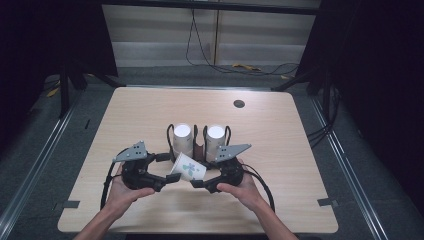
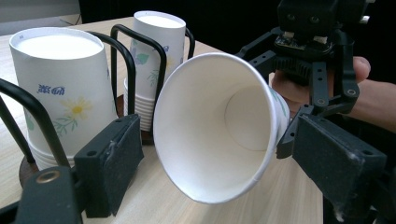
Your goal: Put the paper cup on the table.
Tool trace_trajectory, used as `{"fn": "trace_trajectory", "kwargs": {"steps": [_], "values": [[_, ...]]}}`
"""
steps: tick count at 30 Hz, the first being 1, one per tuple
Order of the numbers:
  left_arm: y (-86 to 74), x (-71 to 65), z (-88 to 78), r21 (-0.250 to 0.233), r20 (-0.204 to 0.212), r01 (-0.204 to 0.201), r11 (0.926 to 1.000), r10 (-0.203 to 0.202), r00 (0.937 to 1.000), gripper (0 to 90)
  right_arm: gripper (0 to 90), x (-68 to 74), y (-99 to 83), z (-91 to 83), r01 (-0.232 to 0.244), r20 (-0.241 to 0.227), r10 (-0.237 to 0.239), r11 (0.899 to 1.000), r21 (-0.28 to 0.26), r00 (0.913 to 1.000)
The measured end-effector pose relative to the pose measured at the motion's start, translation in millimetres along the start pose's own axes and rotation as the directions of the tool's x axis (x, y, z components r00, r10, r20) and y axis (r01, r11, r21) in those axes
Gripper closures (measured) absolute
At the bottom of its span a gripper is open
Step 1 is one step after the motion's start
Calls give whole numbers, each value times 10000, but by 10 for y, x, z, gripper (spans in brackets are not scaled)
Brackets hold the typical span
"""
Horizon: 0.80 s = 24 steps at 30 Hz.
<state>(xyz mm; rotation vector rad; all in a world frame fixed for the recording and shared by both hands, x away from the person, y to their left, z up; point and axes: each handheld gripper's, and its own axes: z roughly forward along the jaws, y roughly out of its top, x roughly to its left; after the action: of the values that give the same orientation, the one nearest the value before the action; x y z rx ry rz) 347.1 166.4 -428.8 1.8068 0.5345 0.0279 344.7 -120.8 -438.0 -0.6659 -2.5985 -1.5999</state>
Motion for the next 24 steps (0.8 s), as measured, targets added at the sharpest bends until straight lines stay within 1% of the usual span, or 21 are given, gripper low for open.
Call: {"fn": "trace_trajectory", "kwargs": {"steps": [2,4,6,9,12,14,17,21,22,24], "values": [[3,2,-1,-87,-13,110,9999,-110,9999,160,366,-6,8,-3,7,-26,-8,10000,-89,10000],[6,3,-6,-126,-78,126,9998,-127,9999,160,365,-1,11,-10,-58,-85,56,9998,-188,9999],[14,9,-8,-177,-88,185,9997,-186,9998,160,365,10,10,-15,10,-82,-12,9996,-265,10000],[40,-6,-16,-135,-98,3,9999,-5,10000,158,366,30,1,-22,9,-130,-14,9993,-362,9999],[71,-17,-25,-287,-88,-15,9996,13,10000,158,366,26,-8,-18,-46,-290,32,9988,-488,9996],[73,-21,-22,-356,-21,53,9994,-54,10000,157,366,19,-11,-8,-98,-405,75,9984,-560,9992],[60,-22,-9,-281,40,44,9996,-43,10000,157,366,19,-13,11,-121,-491,90,9979,-634,9988],[42,-11,1,-358,195,264,9990,-257,9995,152,367,22,-18,38,-92,-597,54,9979,-636,9982],[39,-2,3,-381,315,411,9984,-399,9987,152,368,23,-19,43,-103,-639,64,9981,-612,9979],[32,5,4,-436,371,525,9977,-509,9980,153,369,21,-20,46,-78,-698,33,9979,-641,9976]]}}
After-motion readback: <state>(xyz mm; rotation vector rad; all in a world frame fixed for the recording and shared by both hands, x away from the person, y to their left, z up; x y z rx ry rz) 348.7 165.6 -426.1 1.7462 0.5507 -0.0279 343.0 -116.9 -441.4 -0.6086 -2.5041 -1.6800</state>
